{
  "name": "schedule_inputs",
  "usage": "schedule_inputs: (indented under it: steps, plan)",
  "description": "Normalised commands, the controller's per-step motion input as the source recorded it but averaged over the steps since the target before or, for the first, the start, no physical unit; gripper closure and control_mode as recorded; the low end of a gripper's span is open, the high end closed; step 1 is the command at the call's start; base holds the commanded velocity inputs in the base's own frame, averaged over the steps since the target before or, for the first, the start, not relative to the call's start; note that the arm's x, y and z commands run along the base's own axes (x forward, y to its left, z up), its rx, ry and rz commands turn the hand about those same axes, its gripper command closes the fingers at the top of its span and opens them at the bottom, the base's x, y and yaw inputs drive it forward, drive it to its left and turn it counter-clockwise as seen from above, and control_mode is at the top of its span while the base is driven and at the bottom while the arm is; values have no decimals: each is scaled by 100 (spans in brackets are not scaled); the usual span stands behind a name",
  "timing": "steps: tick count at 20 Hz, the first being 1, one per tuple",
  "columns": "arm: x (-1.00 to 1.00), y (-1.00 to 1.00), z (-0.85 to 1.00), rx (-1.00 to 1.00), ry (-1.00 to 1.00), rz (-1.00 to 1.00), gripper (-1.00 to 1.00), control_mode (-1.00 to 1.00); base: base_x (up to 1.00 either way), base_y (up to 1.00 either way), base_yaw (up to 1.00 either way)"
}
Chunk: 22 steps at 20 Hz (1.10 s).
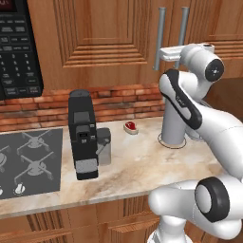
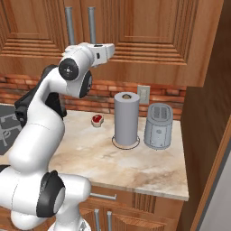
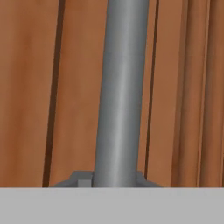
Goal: Pick the dish brush and spray from the cabinet and place them on the counter.
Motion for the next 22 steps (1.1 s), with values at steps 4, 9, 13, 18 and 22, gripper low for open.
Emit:
schedule_inputs:
  steps: [4,9,13,18,22]
  plan:
    - [31,0,-19,0,-3,1,100,-100,0,0,0]
    - [-11,-13,-1,0,3,0,100,-100,0,0,0]
    - [-32,-19,0,0,7,0,100,-100,0,0,0]
    - [-38,-20,2,-1,9,0,100,-100,0,0,0]
    - [-39,-24,1,-1,10,-1,100,-100,0,0,0]
